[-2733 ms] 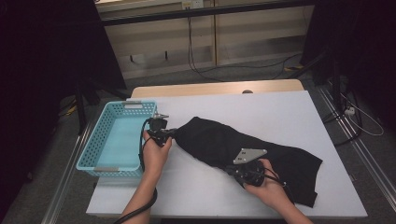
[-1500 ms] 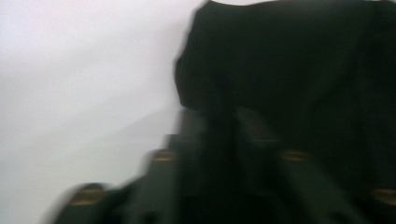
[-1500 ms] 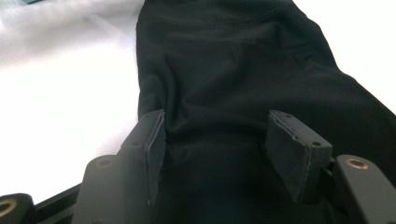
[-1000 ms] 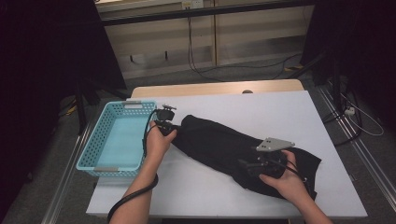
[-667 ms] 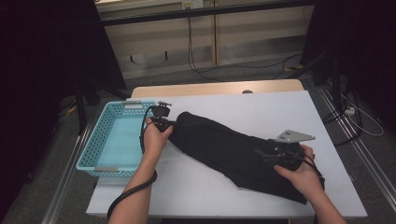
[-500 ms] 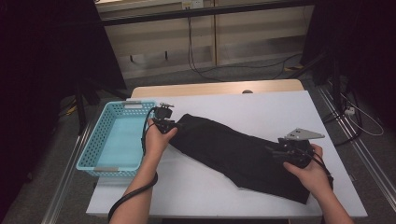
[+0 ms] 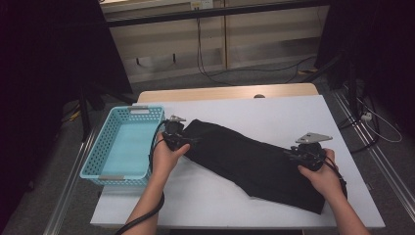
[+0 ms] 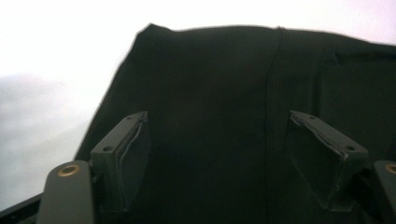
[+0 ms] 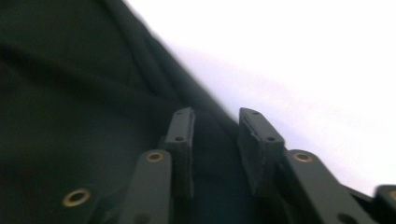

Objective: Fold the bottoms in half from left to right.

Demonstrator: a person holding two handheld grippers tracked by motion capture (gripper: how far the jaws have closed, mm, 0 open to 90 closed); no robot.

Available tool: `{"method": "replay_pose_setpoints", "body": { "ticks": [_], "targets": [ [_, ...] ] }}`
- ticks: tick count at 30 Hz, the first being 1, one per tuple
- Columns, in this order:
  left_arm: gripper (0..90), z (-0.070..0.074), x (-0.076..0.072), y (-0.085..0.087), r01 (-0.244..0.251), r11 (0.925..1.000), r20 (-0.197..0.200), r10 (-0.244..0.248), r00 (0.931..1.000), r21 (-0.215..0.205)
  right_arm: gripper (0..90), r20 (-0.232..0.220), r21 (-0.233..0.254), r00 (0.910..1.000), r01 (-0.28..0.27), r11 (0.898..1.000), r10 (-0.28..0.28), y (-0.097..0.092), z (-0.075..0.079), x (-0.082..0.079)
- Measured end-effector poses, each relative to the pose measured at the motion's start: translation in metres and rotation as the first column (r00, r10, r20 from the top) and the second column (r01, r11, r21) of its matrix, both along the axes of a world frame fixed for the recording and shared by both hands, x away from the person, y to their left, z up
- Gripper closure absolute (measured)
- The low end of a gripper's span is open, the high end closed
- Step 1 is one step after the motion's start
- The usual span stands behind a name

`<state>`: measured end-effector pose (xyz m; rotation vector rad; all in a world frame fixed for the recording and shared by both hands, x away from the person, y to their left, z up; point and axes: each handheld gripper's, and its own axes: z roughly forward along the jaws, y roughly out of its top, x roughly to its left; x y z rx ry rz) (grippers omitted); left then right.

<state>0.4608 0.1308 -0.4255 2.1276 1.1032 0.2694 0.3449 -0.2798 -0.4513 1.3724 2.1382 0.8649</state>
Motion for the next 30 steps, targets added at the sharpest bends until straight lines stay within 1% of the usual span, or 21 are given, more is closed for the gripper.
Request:
{"method": "replay_pose_setpoints", "body": {
  "ticks": [1, 3, 5, 6, 7, 8, 9, 10, 11, 13, 15, 16, 19, 20, 21, 22, 24, 25, 26, 28, 30],
  "targets": [
    [23.1, -0.001, -0.001, 0.000, 0.000, 1.0000, -0.002, 0.000, 1.0000, 0.005, 87.5, -0.012, 0.012, 0.9992, -0.037, 0.999, 0.037, 0.000, -0.002, 0.000],
    [23.1, -0.001, -0.002, 0.001, -0.001, 1.0000, 0.003, 0.000, 1.0000, 0.006, 88.0, -0.019, 0.011, 0.9989, -0.044, 0.999, 0.044, 0.000, -0.001, -0.001],
    [22.9, -0.001, -0.003, 0.000, 0.004, 1.0000, 0.003, -0.004, 1.0000, 0.007, 88.3, -0.004, -0.021, 0.9997, -0.025, 0.999, 0.025, -0.001, 0.002, -0.001],
    [22.8, -0.002, -0.003, 0.000, 0.000, 1.0000, 0.004, 0.000, 1.0000, 0.003, 87.6, 0.012, -0.029, 0.9999, -0.006, 1.000, 0.007, -0.003, 0.004, -0.001],
    [22.8, -0.002, -0.004, -0.001, 0.001, 1.0000, 0.003, -0.001, 1.0000, 0.003, 84.1, 0.012, -0.009, 0.9999, -0.010, 1.000, 0.010, -0.004, 0.004, -0.001],
    [22.8, -0.003, -0.004, -0.001, 0.002, 1.0000, 0.003, -0.002, 1.0000, 0.004, 84.1, 0.012, -0.009, 0.9999, -0.010, 1.000, 0.010, -0.004, 0.004, -0.001],
    [22.7, -0.003, -0.004, -0.001, 0.003, 1.0000, 0.004, -0.003, 1.0000, 0.000, 76.0, 0.021, -0.001, 0.9997, -0.014, 1.000, 0.014, -0.003, 0.005, -0.001],
    [22.6, -0.003, -0.004, -0.001, 0.003, 1.0000, 0.004, -0.003, 1.0000, 0.000, 71.4, 0.027, -0.001, 0.9994, -0.020, 1.000, 0.020, 0.000, 0.006, 0.000],
    [22.5, -0.002, -0.004, -0.001, 0.003, 1.0000, 0.002, -0.003, 1.0000, 0.002, 71.0, 0.035, 0.001, 0.9988, -0.034, 0.999, 0.034, 0.003, 0.007, 0.001],
    [22.0, -0.002, -0.005, -0.001, 0.009, 1.0000, 0.000, -0.009, 1.0000, 0.001, 64.8, 0.050, 0.011, 0.9970, -0.060, 0.998, 0.059, 0.011, 0.009, 0.005],
    [21.0, -0.002, -0.005, -0.001, 0.013, 0.9999, -0.001, -0.013, 0.9999, 0.002, 64.8, 0.053, 0.038, 0.9949, -0.088, 0.995, 0.086, 0.025, 0.010, 0.014],
    [21.0, -0.002, -0.006, 0.000, 0.014, 0.9999, -0.001, -0.014, 0.9999, -0.001, 64.8, 0.053, 0.038, 0.9949, -0.088, 0.995, 0.086, 0.025, 0.010, 0.014],
    [20.5, -0.002, -0.007, 0.000, 0.013, 0.9999, -0.001, -0.013, 0.9999, -0.001, 65.2, 0.052, 0.020, 0.9925, -0.111, 0.994, 0.110, 0.040, 0.008, 0.026],
    [20.4, -0.002, -0.008, 0.000, 0.017, 0.9999, -0.007, -0.017, 0.9998, 0.002, 67.6, 0.044, 0.006, 0.9927, -0.113, 0.994, 0.112, 0.047, 0.004, 0.035],
    [20.4, -0.003, -0.009, 0.000, 0.018, 0.9998, -0.004, -0.018, 0.9998, 0.004, 67.6, 0.044, 0.006, 0.9927, -0.113, 0.994, 0.112, 0.047, 0.004, 0.035],
    [20.4, -0.003, -0.009, 0.000, 0.017, 0.9998, -0.004, -0.017, 0.9998, 0.004, 70.3, 0.028, 0.006, 0.9924, -0.120, 0.993, 0.120, 0.052, -0.001, 0.041],
    [20.3, -0.003, -0.009, 0.000, 0.023, 0.9997, -0.008, -0.023, 0.9997, 0.010, 79.0, 0.025, 0.020, 0.9894, -0.143, 0.989, 0.143, 0.055, -0.004, 0.045],
    [20.3, -0.004, -0.009, 0.000, 0.020, 0.9998, -0.005, -0.020, 0.9998, 0.008, 86.7, 0.034, 0.015, 0.9878, -0.153, 0.988, 0.152, 0.057, -0.003, 0.046],
    [20.3, -0.003, -0.009, 0.000, 0.017, 0.9998, -0.003, -0.017, 0.9999, 0.007, 90.0, 0.035, 0.005, 0.9855, -0.166, 0.986, 0.166, 0.058, -0.002, 0.047],
    [20.3, -0.002, -0.010, 0.000, 0.016, 0.9999, -0.001, -0.016, 0.9999, 0.003, 90.0, 0.037, -0.019, 0.9842, -0.172, 0.985, 0.173, 0.061, 0.001, 0.049],
    [20.3, -0.002, -0.010, -0.001, 0.013, 0.9999, 0.002, -0.013, 0.9999, 0.003, 90.0, 0.038, -0.021, 0.9855, -0.165, 0.986, 0.166, 0.061, 0.003, 0.051]
  ]
}}
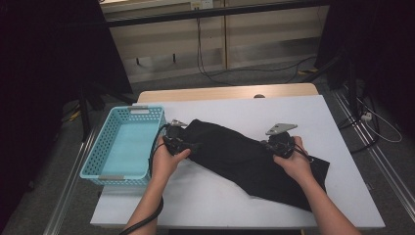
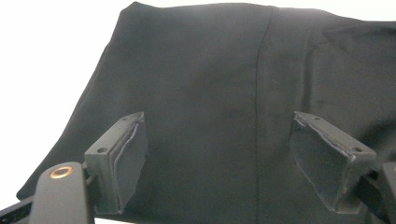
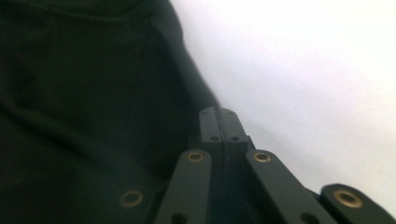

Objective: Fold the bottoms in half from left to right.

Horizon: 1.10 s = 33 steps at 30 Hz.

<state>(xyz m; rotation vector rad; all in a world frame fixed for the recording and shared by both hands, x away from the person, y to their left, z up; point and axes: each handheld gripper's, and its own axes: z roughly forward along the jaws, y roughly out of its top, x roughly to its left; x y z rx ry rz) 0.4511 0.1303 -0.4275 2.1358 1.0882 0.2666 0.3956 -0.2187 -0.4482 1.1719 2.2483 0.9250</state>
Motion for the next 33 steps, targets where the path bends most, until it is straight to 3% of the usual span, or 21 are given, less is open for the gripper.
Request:
{"method": "replay_pose_setpoints", "body": {
  "ticks": [7, 9, 12, 16, 20, 24, 30, 33],
  "targets": [
    [20.2, 0.000, 0.001, 0.002, -0.003, 1.0000, 0.003, 0.003, 1.0000, -0.007, 89.8, 0.000, 0.099, 0.9979, 0.065, 0.993, -0.065, -0.011, 0.005, 0.012],
    [20.1, 0.001, 0.002, 0.004, -0.001, 1.0000, 0.003, 0.001, 1.0000, -0.002, 78.5, 0.008, 0.114, 0.9960, 0.087, 0.990, -0.089, -0.013, 0.002, 0.013],
    [20.0, 0.001, 0.002, 0.005, -0.005, 0.9999, 0.002, 0.005, 1.0000, -0.011, 71.8, 0.003, 0.110, 0.9946, 0.103, 0.989, -0.104, -0.014, 0.004, 0.011],
    [19.8, 0.003, 0.002, 0.006, -0.001, 0.9999, 0.007, 0.001, 1.0000, -0.016, 68.7, 0.031, 0.081, 0.9946, 0.096, 0.992, -0.099, -0.022, 0.019, -0.006],
    [19.8, 0.003, 0.001, 0.006, -0.001, 0.9998, 0.008, 0.001, 1.0000, -0.017, 71.5, 0.018, 0.057, 0.9939, 0.107, 0.993, -0.108, -0.030, 0.021, -0.020],
    [19.8, 0.004, 0.000, 0.005, 0.002, 0.9998, 0.008, -0.002, 1.0000, -0.018, 72.9, -0.001, 0.033, 0.9947, 0.102, 0.994, -0.102, -0.038, 0.011, -0.047],
    [19.6, 0.002, 0.000, 0.007, -0.001, 0.9999, 0.001, 0.001, 1.0000, -0.015, 74.8, -0.053, -0.008, 0.9932, 0.103, 0.995, -0.103, -0.045, -0.003, -0.065],
    [19.5, 0.002, 0.000, 0.009, -0.005, 0.9999, 0.001, 0.005, 1.0000, -0.016, 75.9, -0.062, 0.024, 0.9924, 0.108, 0.994, -0.106, -0.050, -0.004, -0.075]
  ]
}}
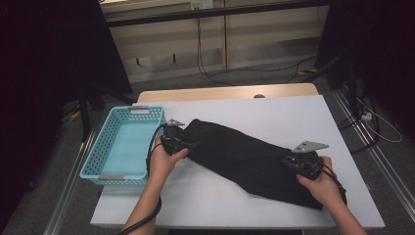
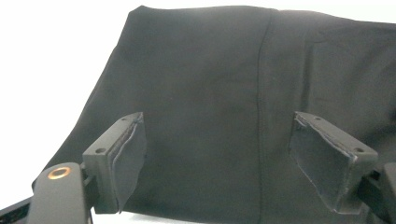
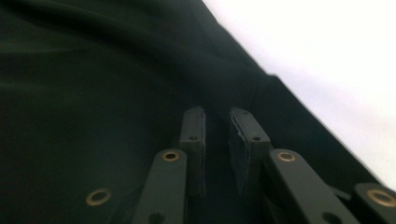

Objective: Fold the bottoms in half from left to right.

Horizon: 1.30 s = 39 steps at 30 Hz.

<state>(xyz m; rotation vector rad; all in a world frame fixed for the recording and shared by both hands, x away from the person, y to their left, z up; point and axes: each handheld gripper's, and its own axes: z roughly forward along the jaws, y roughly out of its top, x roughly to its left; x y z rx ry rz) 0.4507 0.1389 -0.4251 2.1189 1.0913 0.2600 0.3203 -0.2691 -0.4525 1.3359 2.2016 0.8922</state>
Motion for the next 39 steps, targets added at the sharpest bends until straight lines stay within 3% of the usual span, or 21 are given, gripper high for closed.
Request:
{"method": "replay_pose_setpoints", "body": {
  "ticks": [5, 10, 15, 17, 19, 23, 24, 27, 32, 34, 36, 39],
  "targets": [
    [19.5, 0.000, -0.001, 0.000, 0.001, 1.0000, 0.003, -0.001, 1.0000, -0.002, 72.4, -0.034, 0.014, 0.9994, 0.002, 1.000, -0.001, -0.012, 0.001, -0.023],
    [19.5, 0.003, -0.003, 0.002, -0.001, 1.0000, 0.010, 0.001, 0.9999, -0.007, 71.7, -0.051, 0.042, 0.9986, 0.015, 0.999, -0.013, -0.019, 0.002, -0.035],
    [19.4, 0.005, -0.005, 0.003, -0.003, 1.0000, 0.009, 0.003, 1.0000, -0.008, 65.6, -0.070, 0.040, 0.9975, 0.010, 0.999, -0.007, -0.015, 0.005, -0.035],
    [19.4, 0.005, -0.005, 0.003, -0.002, 1.0000, 0.015, 0.003, 0.9999, -0.008, 59.6, -0.041, 0.045, 0.9991, 0.002, 0.999, 0.000, -0.009, 0.007, -0.030],
    [19.4, 0.005, -0.006, 0.002, 0.001, 0.9999, 0.012, -0.001, 0.9999, -0.010, 60.6, 0.000, 0.036, 1.0000, 0.002, 0.999, -0.002, -0.004, 0.011, -0.019],
    [19.4, 0.004, -0.007, 0.000, 0.004, 1.0000, 0.010, -0.004, 0.9999, -0.006, 70.8, 0.050, 0.061, 0.9985, 0.021, 0.998, -0.024, 0.006, 0.019, 0.009],
    [19.4, 0.004, -0.007, 0.000, 0.005, 1.0000, 0.010, -0.005, 0.9999, -0.007, 74.1, 0.064, 0.066, 0.9977, 0.020, 0.998, -0.024, 0.013, 0.019, 0.025],
    [19.4, 0.003, -0.007, -0.001, 0.008, 0.9999, 0.012, -0.008, 0.9999, -0.009, 74.6, 0.060, 0.049, 0.9978, 0.024, 0.999, -0.027, 0.018, 0.016, 0.037],
    [19.4, 0.001, -0.006, 0.000, 0.014, 0.9999, 0.006, -0.014, 0.9999, -0.002, 74.3, 0.010, 0.004, 0.9995, 0.029, 1.000, -0.029, 0.029, -0.003, 0.058],
    [19.4, 0.000, -0.006, 0.000, 0.012, 0.9999, 0.004, -0.012, 0.9999, -0.002, 79.0, 0.024, 0.021, 0.9994, 0.025, 0.999, -0.026, 0.028, -0.005, 0.061],
    [19.4, 0.000, -0.007, -0.001, 0.012, 0.9999, 0.004, -0.012, 0.9999, -0.002, 90.0, 0.021, 0.018, 0.9998, 0.003, 1.000, -0.004, 0.029, -0.004, 0.062],
    [19.4, 0.001, -0.007, -0.003, 0.012, 0.9999, 0.007, -0.012, 0.9999, -0.006, 90.0, 0.035, 0.006, 0.9994, -0.008, 1.000, 0.008, 0.031, 0.002, 0.061]
  ]
}}
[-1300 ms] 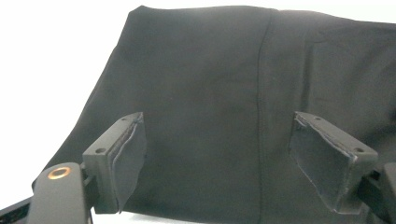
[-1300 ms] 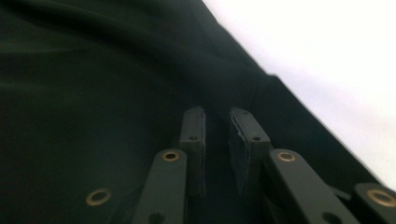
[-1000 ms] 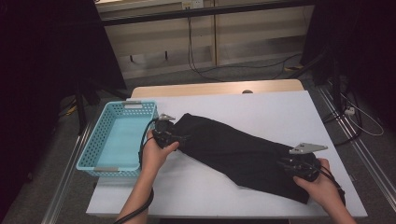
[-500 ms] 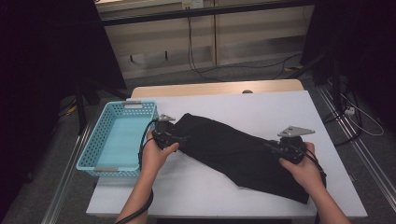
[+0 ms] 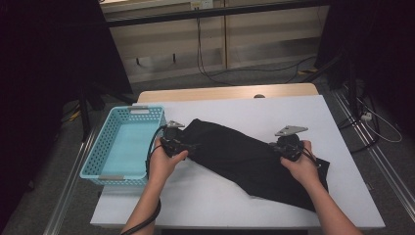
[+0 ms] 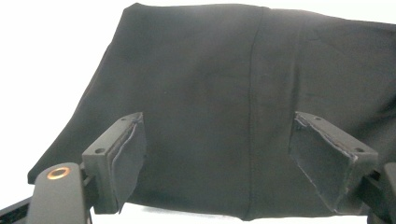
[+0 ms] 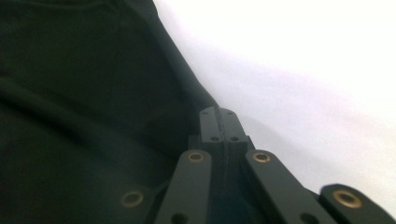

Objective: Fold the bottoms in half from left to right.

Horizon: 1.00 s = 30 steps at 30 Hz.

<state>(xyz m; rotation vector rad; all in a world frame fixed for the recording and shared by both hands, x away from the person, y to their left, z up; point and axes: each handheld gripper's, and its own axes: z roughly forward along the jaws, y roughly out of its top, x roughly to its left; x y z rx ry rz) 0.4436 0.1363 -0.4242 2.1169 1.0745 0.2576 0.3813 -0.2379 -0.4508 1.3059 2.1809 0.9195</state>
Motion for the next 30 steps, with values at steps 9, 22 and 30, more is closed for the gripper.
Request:
{"method": "replay_pose_setpoints", "body": {
  "ticks": [9, 22, 30],
  "targets": [
    [19.4, 0.000, 0.001, -0.001, 0.008, 1.0000, -0.001, -0.008, 1.0000, 0.000, 90.0, 0.041, 0.052, 0.9989, 0.022, 0.998, -0.025, -0.007, 0.021, 0.010],
    [19.4, 0.001, -0.001, 0.005, 0.001, 1.0000, 0.002, -0.001, 1.0000, -0.005, 80.8, -0.030, -0.012, 0.9994, -0.021, 1.000, 0.021, 0.017, -0.005, 0.021],
    [19.4, 0.004, -0.004, 0.015, -0.013, 0.9999, 0.011, 0.013, 0.9999, -0.006, 90.0, -0.002, 0.018, 0.9989, -0.047, 0.999, 0.047, 0.018, 0.007, 0.027]
  ]
}}
